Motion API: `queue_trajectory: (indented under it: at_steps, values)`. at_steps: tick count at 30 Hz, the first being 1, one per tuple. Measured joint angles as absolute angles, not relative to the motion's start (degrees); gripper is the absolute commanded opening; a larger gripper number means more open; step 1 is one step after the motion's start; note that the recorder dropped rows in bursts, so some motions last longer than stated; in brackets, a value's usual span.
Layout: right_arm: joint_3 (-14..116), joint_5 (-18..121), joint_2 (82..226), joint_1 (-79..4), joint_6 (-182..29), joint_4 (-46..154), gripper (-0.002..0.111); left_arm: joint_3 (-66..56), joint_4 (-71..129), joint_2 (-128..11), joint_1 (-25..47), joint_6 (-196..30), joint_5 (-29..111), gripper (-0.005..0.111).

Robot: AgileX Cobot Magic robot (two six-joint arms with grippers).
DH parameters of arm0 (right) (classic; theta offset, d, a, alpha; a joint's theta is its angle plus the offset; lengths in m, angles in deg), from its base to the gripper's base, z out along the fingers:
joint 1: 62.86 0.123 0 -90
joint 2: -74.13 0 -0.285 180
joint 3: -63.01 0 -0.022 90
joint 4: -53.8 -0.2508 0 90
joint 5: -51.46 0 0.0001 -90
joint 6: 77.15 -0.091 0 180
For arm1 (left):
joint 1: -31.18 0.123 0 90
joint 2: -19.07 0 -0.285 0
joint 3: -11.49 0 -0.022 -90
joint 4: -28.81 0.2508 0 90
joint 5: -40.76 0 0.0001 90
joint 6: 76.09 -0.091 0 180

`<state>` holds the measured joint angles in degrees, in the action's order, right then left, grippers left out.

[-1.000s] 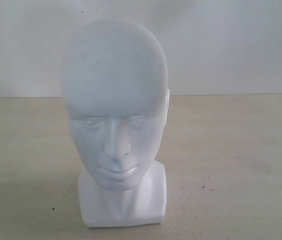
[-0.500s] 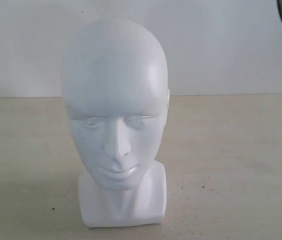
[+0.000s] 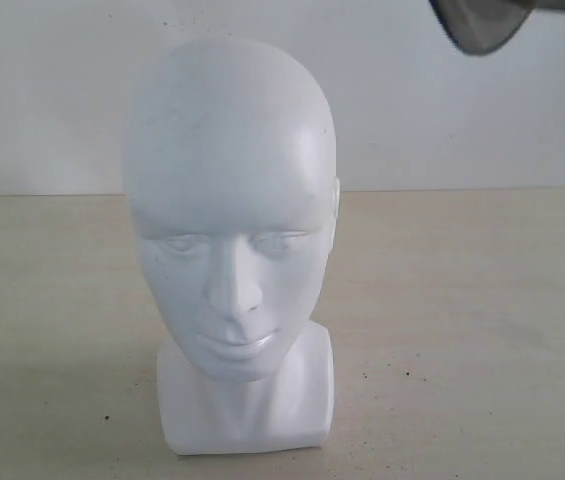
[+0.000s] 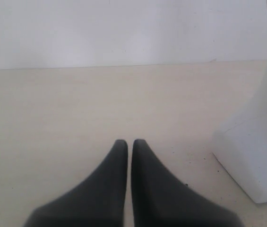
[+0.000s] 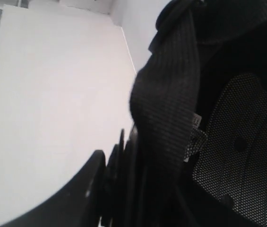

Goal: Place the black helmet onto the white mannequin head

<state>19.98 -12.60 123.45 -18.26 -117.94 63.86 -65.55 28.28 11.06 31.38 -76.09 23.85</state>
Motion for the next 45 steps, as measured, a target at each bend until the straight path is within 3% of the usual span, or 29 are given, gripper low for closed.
queue_trajectory:
  at_steps: [12, 31, 45]
  values:
    - [28.4, -14.5, 127.7, -18.3, -130.8, 71.0, 0.000, -65.5, 28.3, 11.1, 31.4, -76.1, 23.8, 0.005]
    - [24.4, -13.1, 129.5, -18.3, -122.2, 63.6, 0.000, -65.5, 28.3, 11.1, 31.4, -76.1, 23.8, 0.005]
    - [38.7, -12.9, 146.8, -17.0, -125.7, 67.5, 0.000, -65.5, 28.3, 11.1, 31.4, -76.1, 23.8, 0.005]
